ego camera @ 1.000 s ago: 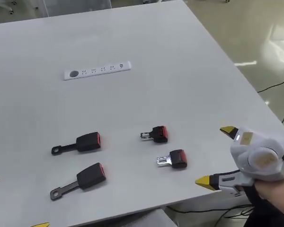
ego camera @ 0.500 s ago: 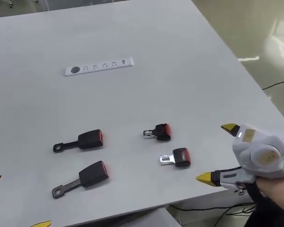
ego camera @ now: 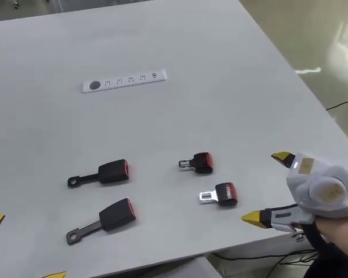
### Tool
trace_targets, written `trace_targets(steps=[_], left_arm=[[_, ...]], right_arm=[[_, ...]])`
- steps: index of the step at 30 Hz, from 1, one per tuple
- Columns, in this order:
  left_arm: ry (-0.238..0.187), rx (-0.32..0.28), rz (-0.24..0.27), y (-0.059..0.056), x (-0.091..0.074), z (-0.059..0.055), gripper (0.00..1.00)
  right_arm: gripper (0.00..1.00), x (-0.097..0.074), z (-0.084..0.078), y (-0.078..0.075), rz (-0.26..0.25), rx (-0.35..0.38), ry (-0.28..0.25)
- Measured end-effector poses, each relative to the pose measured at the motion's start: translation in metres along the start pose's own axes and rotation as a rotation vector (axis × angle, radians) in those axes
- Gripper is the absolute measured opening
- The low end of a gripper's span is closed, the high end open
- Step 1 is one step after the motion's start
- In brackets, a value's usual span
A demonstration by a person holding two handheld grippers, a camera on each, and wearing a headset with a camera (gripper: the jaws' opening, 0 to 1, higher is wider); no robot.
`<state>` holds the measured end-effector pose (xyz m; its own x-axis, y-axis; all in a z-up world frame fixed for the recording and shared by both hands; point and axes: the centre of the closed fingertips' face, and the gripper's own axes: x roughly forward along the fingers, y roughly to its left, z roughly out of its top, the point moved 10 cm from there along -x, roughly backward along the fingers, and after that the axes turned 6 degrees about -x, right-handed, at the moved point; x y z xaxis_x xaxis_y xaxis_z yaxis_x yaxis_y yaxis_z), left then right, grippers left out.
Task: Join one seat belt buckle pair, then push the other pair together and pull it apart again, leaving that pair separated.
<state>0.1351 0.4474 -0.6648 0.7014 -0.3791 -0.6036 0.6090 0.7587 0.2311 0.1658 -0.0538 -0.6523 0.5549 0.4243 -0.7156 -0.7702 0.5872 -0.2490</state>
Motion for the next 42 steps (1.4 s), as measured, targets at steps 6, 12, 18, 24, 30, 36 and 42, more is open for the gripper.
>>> trace_targets(steps=[6,12,18,24,30,36,42], left_arm=[[-0.004,-0.002,0.004,0.0012,-0.0004,0.0001,1.0],[-0.004,-0.005,0.005,0.001,-0.0006,-0.0002,1.0],[-0.007,-0.005,0.006,0.0013,-0.0008,0.0,1.0],[-0.008,-0.007,0.003,0.0012,-0.0008,0.0006,1.0],[-0.01,-0.01,-0.003,0.0015,-0.0011,0.0014,1.0],[-0.002,-0.038,-0.044,0.0044,0.0004,0.0026,0.99],[0.024,-0.014,-0.091,0.0024,0.0031,0.002,1.0]], right_arm=[[0.89,0.0008,0.0016,0.0009,0.005,-0.004,-0.01],[0.88,0.0014,0.0035,0.0006,0.006,-0.013,-0.013],[0.88,0.0018,0.0028,0.0021,0.014,0.001,-0.012],[0.87,0.0018,0.0024,0.0029,0.015,-0.013,-0.008],[0.86,0.0031,0.0017,0.0031,0.022,-0.014,-0.005],[0.84,0.0051,0.0014,0.0035,0.035,-0.049,0.008],[0.82,0.0071,0.0043,-0.0015,0.043,-0.079,0.017]])
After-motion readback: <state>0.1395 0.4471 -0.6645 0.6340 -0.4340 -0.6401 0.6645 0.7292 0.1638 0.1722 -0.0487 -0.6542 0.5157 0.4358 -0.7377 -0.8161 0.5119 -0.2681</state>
